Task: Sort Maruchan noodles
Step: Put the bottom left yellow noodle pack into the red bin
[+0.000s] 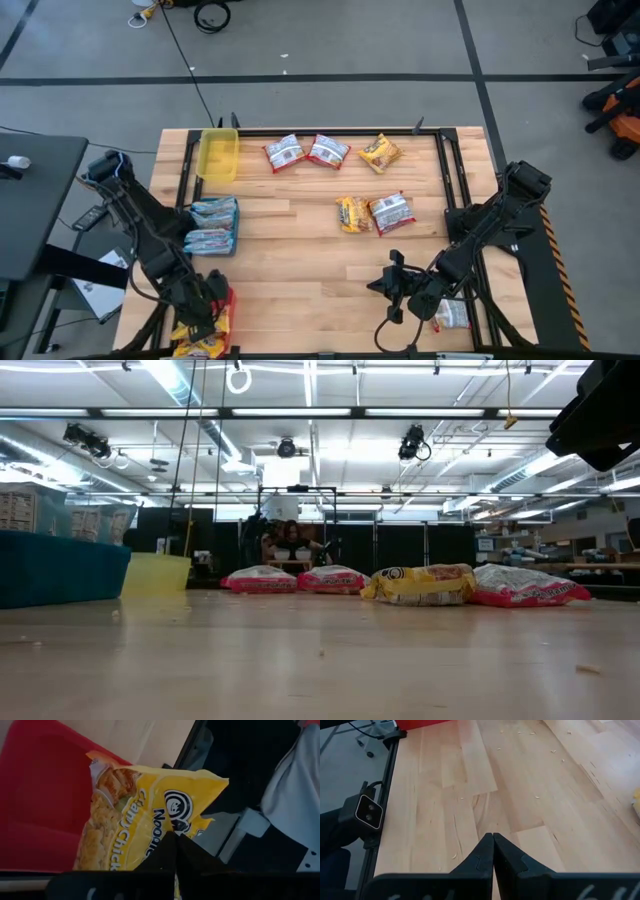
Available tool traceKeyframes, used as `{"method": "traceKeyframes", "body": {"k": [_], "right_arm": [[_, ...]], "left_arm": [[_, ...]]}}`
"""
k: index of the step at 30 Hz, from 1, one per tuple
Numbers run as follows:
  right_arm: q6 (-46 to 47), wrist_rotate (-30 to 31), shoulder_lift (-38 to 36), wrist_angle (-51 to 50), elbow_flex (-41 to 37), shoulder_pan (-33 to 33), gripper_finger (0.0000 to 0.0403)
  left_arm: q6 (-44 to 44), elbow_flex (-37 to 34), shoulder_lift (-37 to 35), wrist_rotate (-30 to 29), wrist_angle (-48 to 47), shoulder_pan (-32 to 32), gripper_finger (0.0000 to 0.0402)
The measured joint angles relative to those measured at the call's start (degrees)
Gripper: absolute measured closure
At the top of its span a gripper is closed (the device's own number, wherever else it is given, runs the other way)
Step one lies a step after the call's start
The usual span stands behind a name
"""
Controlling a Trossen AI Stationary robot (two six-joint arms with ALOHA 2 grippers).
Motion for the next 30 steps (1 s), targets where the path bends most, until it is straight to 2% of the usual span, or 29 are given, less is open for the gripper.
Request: {"method": "traceKeyframes", "body": {"k": [7,13,19,25,27,30], "right_arm": [[0.0,0.0,0.0,0.0,0.0,0.0,0.0392],[-0.2,0.0,0.0,0.0,0.0,0.0,0.0392],[-0.3,0.0,0.0,0.0,0.0,0.0,0.0392],[0.1,-0.3,0.0,0.0,0.0,0.0,0.0392],[0.2,-0.9,0.0,0.0,0.0,0.0,0.0392],[0.2,-1.8,0.0,0.0,0.0,0.1,0.0392]], "left_arm": [[-1.3,0.0,0.0,-0.2,0.0,0.1,0.0389],[-1.4,0.0,0.0,-1.3,0.0,0.1,0.0344],[2.8,0.0,-0.1,-1.8,-1.3,0.1,0.0313],[1.1,-0.1,0.4,-4.1,-15.4,0.0,0.0321],[1.7,-0.1,1.1,-4.6,-15.2,-0.4,0.0329],[3.1,-0.1,2.8,-4.5,-9.8,-0.7,0.0339]]}}
